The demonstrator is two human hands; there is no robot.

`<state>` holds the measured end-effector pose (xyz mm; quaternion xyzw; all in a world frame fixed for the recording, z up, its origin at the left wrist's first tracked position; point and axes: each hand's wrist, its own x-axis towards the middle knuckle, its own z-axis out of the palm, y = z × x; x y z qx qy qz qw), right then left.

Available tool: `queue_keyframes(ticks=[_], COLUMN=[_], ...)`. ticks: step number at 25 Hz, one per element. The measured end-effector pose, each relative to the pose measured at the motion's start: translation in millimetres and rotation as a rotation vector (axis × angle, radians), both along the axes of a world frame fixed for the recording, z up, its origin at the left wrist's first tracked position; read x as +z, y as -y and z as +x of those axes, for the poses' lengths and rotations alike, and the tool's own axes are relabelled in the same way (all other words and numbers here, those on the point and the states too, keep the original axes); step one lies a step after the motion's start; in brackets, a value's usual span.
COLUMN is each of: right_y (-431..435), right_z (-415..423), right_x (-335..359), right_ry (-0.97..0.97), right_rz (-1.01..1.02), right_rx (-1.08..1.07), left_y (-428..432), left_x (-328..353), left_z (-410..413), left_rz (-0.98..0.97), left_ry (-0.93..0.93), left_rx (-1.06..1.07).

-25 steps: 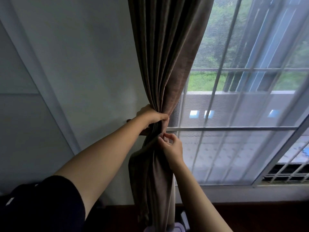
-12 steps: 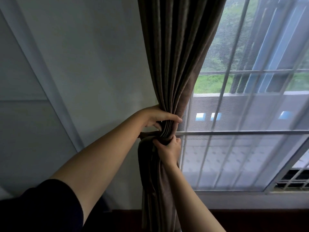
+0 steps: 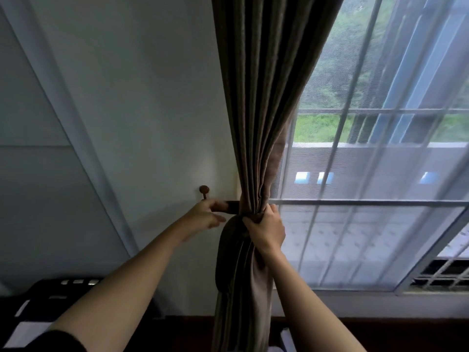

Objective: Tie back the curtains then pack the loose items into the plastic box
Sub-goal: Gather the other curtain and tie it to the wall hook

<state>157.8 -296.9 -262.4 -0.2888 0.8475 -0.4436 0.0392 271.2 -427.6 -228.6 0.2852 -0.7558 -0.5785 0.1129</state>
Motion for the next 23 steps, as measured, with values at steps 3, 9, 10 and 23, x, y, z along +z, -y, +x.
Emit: queue_keyframes(ticks=[3,9,10,23], right_y=[-6,-12,-12,-2], right_z=[0,-2,-3,6], right_x=[4,18,23,42], right_ry=[-0.003,0.114,0.146,0.147], right_rz=[0.003,-0.025,-0.007,-0.290], right_rx=[0.044,0.206,0.222,0.183], left_y=[-19,-48,-50,-56], left_x=[-44,-53,-53,-55], left_z=[6,-9,-11,-16], left_rz=[-0.098,-0.330,-0.372,-0.378], left_ry=[0.036,-0.097,-0.093,-0.083], left_rx=[-0.096,0.033,0.052,0.052])
